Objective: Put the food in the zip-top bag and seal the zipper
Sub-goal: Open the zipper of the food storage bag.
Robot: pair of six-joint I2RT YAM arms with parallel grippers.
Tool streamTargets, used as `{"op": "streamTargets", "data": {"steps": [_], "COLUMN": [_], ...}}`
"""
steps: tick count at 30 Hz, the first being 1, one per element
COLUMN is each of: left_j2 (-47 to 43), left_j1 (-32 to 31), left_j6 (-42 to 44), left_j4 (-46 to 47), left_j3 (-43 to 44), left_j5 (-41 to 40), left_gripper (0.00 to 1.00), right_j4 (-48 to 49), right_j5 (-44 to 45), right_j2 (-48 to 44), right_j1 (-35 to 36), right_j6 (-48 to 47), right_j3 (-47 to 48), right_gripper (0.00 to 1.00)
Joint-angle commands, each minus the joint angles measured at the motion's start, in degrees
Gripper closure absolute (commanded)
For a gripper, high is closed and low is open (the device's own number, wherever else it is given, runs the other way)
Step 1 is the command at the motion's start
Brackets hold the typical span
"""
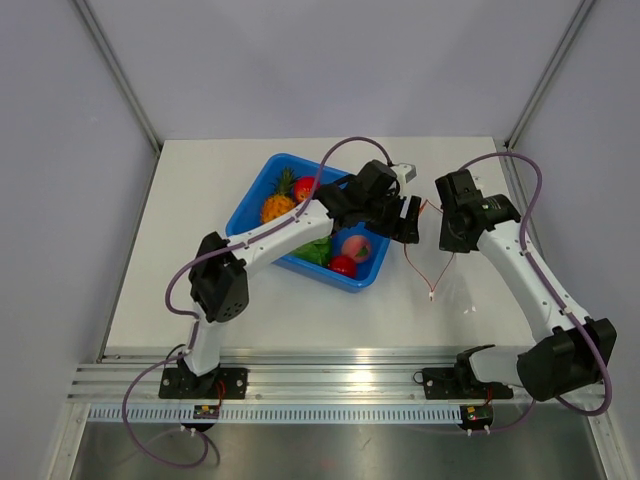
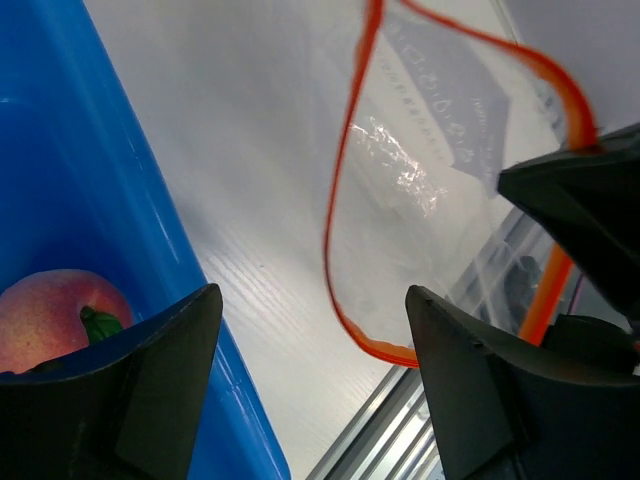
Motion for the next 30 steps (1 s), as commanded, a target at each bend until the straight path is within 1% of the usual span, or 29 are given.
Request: {"op": "streamTargets", "data": {"steps": [1, 6, 11, 14, 15, 16, 18, 23, 24, 26, 27, 28, 30], "left_j2": [-6.14, -5.26, -3.50, -3.06, -2.80, -2.62, -1.66, 1.50, 2.12, 3.70, 4.23, 4.67, 4.76], "left_j1": [0.20, 0.11, -0.59, -0.77, -0.77, -0.86, -0.77, -1.03, -1.03, -1.03, -1.03, -1.03, -0.86], "left_j6": [-2.10, -2.98, -3.51, -3.95, -4.39, -4.48, -5.18, -5.88, -5.97, -5.97, -5.89, -5.71, -5.10], "left_j4": [3.02, 2.76, 2.32, 2.94, 3.20, 3.38, 3.55, 2.94, 2.85, 2.06, 0.23, -0.66, -1.89], "left_j3": [-1.78, -3.02, -2.49, -2.49, -2.40, -2.31, -1.70, 1.64, 1.90, 3.65, 4.62, 5.41, 6.65], "left_j5": [1.43, 1.42, 0.72, 0.10, 0.02, 0.02, 0.02, 0.63, 0.54, 0.11, -0.33, -1.20, -1.56], "left_gripper": [0.23, 0.25, 0.27, 0.31, 0.37, 0.39, 0.41, 0.43, 0.44, 0.50, 0.56, 0.70, 0.91], "right_j4": [1.87, 2.23, 2.32, 2.84, 2.93, 3.02, 2.93, 3.02, 3.02, 3.02, 2.67, 2.41, 1.79], "right_j5": [-0.06, -1.38, -2.16, -3.48, -3.75, -4.10, -4.19, -4.80, -4.98, -5.51, -5.86, -6.12, -5.95], "right_j2": [0.99, 1.79, 1.35, 1.17, 1.17, 1.17, 1.17, 0.82, 0.73, 0.21, -0.14, -0.76, -1.37], "right_j1": [-0.41, -0.49, -0.58, -0.58, -0.58, -0.67, -0.58, -0.58, -0.58, -0.58, -0.58, -0.58, -0.58], "right_j6": [0.76, 0.67, 0.76, 0.93, 1.11, 1.02, 1.11, 1.28, 1.37, 1.37, 1.37, 1.46, 1.37], "right_j3": [2.06, 3.20, 4.08, 4.35, 4.43, 4.70, 4.79, 4.87, 4.79, 4.79, 5.05, 5.14, 5.57], "right_gripper": [1.00, 1.00, 1.00, 1.00, 1.00, 1.00, 1.00, 1.00, 1.00, 1.00, 1.00, 1.00, 1.00]}}
